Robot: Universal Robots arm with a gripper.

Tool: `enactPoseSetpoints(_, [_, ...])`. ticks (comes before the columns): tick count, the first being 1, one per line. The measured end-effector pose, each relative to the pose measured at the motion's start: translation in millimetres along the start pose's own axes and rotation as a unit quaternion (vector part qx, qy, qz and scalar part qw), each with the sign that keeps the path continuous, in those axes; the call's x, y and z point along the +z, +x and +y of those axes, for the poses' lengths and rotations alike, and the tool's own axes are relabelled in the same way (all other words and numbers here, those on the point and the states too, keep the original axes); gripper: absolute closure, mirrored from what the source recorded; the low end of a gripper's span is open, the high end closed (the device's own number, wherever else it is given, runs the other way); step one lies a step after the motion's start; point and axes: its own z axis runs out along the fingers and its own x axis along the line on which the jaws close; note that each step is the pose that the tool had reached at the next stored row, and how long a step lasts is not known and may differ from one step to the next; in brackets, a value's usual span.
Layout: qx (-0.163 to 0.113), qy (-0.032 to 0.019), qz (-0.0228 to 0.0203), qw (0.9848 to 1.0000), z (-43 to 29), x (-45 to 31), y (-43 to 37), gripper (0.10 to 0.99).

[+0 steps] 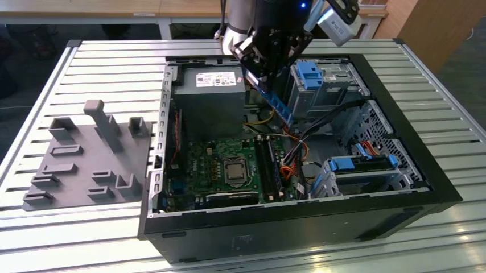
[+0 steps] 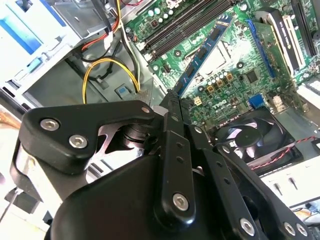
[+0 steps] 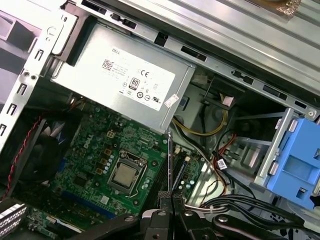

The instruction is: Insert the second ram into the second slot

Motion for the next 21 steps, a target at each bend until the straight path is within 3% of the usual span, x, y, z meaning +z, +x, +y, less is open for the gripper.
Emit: enactPoseSetpoints(21, [0.048, 0.0006, -0.0015, 0.9989, 0.0, 0.0, 0.0, 0.965])
